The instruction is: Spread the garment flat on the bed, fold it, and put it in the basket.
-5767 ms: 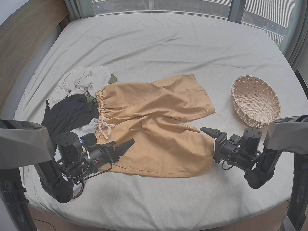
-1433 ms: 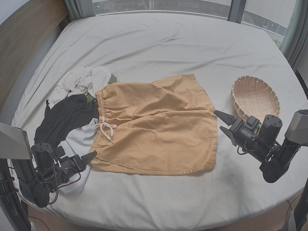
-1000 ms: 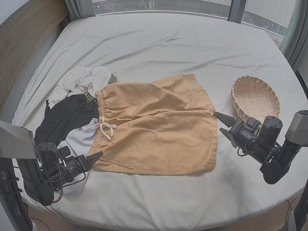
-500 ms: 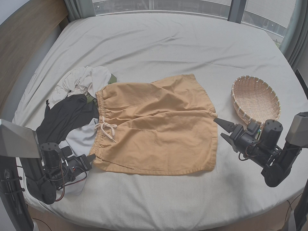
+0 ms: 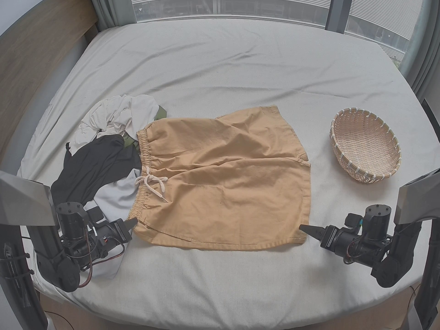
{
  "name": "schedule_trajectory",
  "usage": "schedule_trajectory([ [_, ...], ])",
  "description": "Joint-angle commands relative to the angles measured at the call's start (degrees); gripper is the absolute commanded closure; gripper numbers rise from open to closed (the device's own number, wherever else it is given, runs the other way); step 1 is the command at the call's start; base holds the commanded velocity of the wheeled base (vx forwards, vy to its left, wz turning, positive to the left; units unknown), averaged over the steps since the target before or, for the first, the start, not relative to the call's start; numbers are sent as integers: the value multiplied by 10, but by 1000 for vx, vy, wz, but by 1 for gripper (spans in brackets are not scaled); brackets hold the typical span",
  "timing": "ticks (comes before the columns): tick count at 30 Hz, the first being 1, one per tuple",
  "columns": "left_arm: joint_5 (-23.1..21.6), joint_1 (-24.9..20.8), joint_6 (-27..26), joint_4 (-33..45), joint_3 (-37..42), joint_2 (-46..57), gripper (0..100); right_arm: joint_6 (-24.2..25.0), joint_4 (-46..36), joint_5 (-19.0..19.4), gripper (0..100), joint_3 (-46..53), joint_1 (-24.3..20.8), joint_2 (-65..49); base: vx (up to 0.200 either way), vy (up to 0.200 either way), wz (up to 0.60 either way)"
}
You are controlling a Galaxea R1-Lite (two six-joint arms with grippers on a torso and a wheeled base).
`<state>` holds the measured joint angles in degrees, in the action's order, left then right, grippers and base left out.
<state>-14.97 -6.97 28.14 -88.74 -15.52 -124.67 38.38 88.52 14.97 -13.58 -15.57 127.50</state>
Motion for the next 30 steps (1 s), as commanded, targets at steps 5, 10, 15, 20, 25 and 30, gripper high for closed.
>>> schedule_trajectory([
  [5, 1, 1, 0, 0, -2, 8, 100, 1, -1, -1, 0, -13, -17, 47, 0, 0, 0],
  [10, 1, 0, -1, 0, -3, 12, 100, 2, -1, -13, 0, -44, -32, 74, 0, 0, 0],
  [15, 1, 3, 0, 0, -1, 14, 100, 6, 0, -41, 0, -65, -34, 93, 0, 0, 0],
  [20, 1, 3, 0, 0, -2, 13, 100, 23, 1, -41, 100, -58, -30, 82, 0, 0, 0],
  [25, 1, 1, 0, 0, -2, 13, 100, 34, 0, -40, 100, -38, -30, 43, 0, 0, 0],
  [30, 1, 0, 1, 0, 0, 14, 100, 33, -1, -40, 100, -29, -31, 20, 0, 0, 0],
])
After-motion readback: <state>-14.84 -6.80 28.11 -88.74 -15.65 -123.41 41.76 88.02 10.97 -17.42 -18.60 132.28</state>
